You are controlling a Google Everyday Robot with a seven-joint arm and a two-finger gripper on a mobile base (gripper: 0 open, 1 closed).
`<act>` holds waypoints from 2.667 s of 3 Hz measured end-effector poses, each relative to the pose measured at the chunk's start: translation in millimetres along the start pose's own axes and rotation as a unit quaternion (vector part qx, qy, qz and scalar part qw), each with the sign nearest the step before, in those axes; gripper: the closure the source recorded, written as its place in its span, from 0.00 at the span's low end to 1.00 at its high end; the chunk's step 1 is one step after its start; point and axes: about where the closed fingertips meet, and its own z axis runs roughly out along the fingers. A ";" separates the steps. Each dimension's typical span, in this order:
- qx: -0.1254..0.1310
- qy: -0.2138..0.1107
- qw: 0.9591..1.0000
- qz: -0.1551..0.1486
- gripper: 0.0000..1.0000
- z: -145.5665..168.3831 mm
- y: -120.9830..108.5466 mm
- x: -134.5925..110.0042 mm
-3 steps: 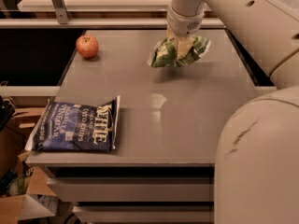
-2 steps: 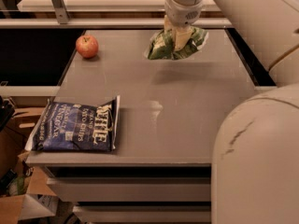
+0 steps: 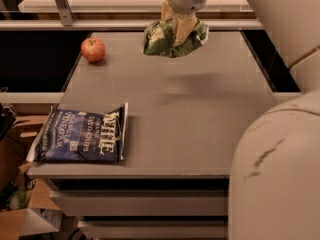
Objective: Move green jalapeno chip bag near blue chip bag
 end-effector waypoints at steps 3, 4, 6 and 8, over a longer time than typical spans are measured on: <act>-0.020 -0.149 0.986 -0.069 1.00 -14.2 25.8 -126.3; -0.009 -0.150 0.986 -0.068 1.00 -12.3 19.4 -128.4; 0.000 -0.183 0.977 -0.105 1.00 5.9 2.4 -161.7; 0.001 -0.231 0.962 -0.145 1.00 20.9 -0.3 -210.4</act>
Offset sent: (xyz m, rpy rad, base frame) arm -0.1369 0.0764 0.0285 0.1446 0.2521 0.3107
